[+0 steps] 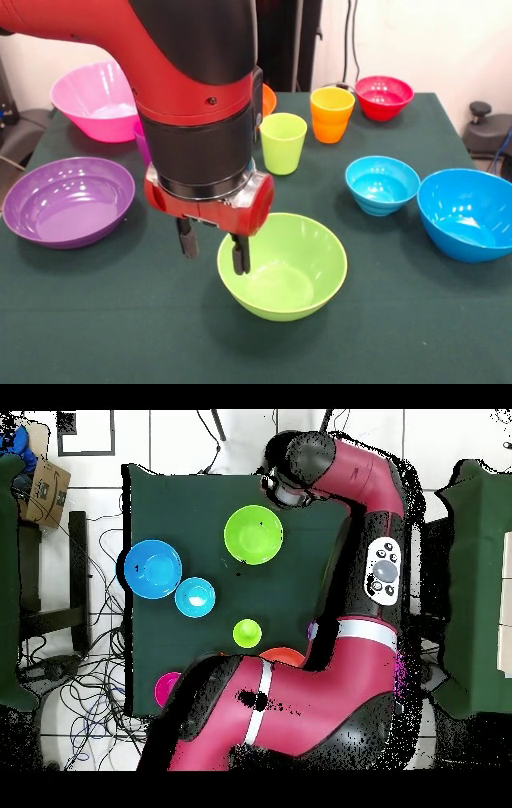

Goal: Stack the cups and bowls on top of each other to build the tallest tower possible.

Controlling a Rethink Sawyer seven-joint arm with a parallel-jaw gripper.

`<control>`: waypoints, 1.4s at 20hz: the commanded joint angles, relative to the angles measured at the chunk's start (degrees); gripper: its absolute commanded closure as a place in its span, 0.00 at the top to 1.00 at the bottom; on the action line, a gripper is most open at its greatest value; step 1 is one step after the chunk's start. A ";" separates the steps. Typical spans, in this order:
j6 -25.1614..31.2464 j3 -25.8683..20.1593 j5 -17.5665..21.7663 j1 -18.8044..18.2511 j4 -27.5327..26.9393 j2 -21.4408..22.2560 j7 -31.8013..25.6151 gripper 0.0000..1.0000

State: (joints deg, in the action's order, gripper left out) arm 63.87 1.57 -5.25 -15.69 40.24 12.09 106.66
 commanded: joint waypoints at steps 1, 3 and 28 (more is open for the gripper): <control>0.94 -8.07 3.73 -0.12 7.89 0.76 -17.91 1.00; 0.94 -8.43 4.27 -0.18 8.36 0.78 -18.99 1.00; -5.24 -13.73 11.40 -5.89 17.00 3.05 -25.13 1.00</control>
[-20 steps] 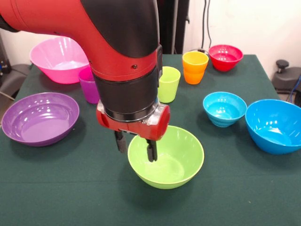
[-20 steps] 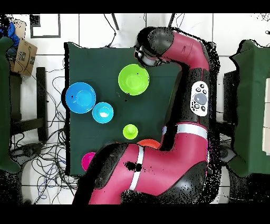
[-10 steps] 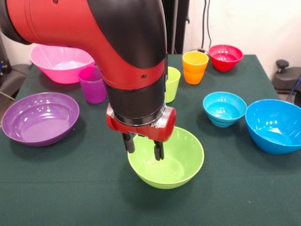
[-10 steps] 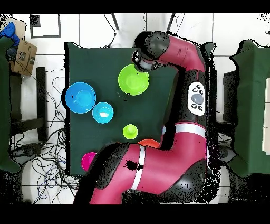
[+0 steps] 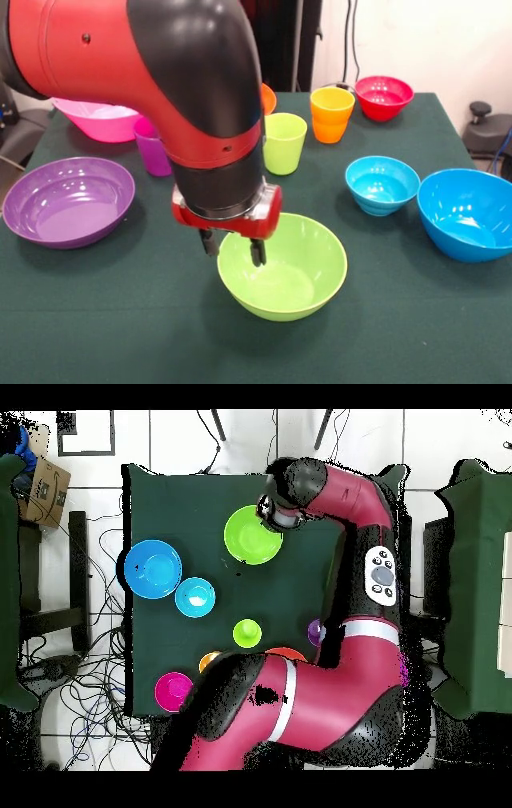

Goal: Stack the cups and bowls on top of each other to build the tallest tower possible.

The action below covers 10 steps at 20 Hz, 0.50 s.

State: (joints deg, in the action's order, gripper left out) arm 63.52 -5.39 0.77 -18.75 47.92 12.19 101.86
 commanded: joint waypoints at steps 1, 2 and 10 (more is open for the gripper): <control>-4.83 -6.98 5.56 -3.29 10.04 3.43 -20.55 1.00; -4.91 -7.11 5.73 -3.54 10.61 3.83 -20.40 1.00; -6.77 -9.17 8.05 -4.53 12.05 3.39 -18.73 1.00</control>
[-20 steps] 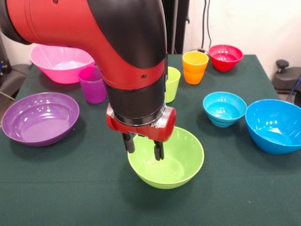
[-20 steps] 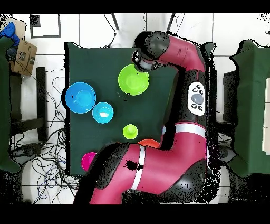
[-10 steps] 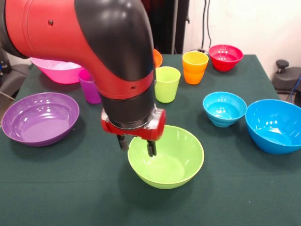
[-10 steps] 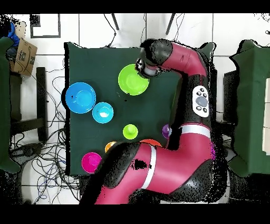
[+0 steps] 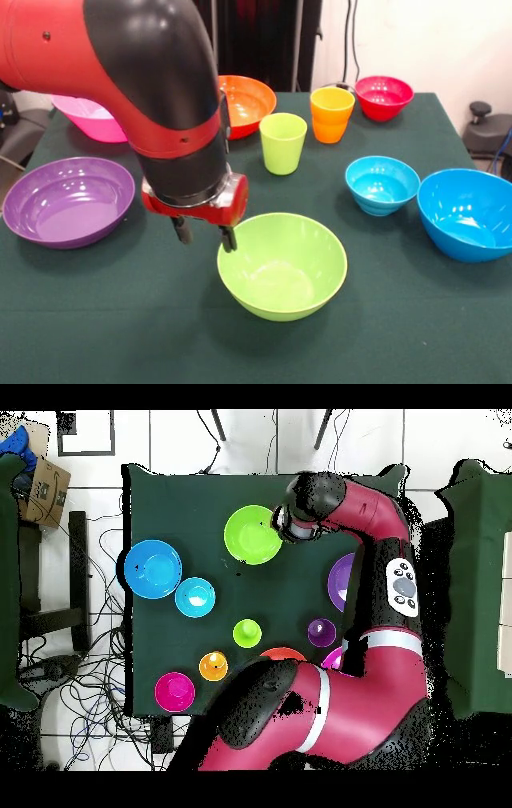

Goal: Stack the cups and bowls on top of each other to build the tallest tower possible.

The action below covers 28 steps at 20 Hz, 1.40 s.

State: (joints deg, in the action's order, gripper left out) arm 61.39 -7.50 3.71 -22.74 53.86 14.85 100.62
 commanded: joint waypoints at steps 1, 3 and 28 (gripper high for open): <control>-5.09 -7.17 5.47 -0.48 6.44 0.78 -17.05 1.00; -5.58 -7.56 6.00 -0.41 6.79 0.60 -16.36 1.00; -9.46 -11.65 8.35 -1.11 8.60 -0.80 -13.74 1.00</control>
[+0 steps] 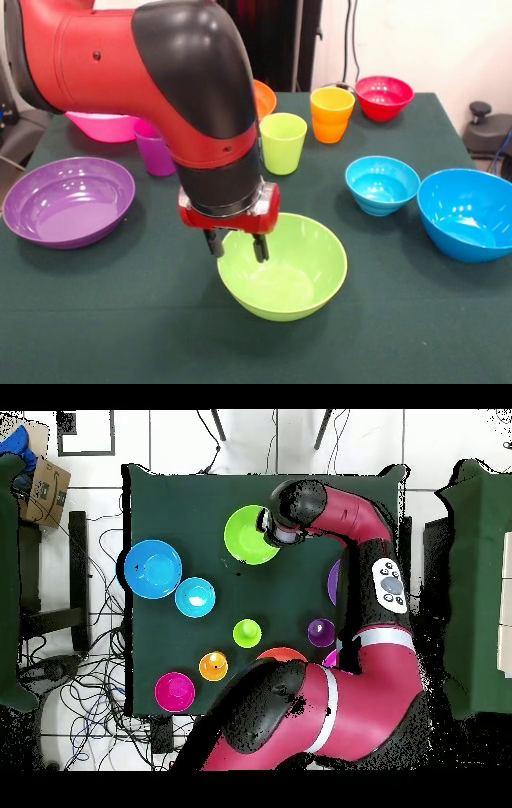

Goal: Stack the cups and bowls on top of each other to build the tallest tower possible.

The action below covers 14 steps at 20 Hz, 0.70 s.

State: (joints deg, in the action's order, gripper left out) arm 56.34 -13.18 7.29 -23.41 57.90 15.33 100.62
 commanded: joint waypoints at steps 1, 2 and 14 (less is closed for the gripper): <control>-3.81 -6.15 4.83 -0.48 3.42 -1.69 -14.15 1.00; -3.75 -6.42 4.97 -0.70 3.00 -2.09 -14.62 1.00; -5.35 -9.11 7.54 -4.92 4.50 -3.53 -17.61 1.00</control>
State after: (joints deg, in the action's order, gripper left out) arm 54.84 -17.21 9.68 -26.29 57.97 14.55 100.62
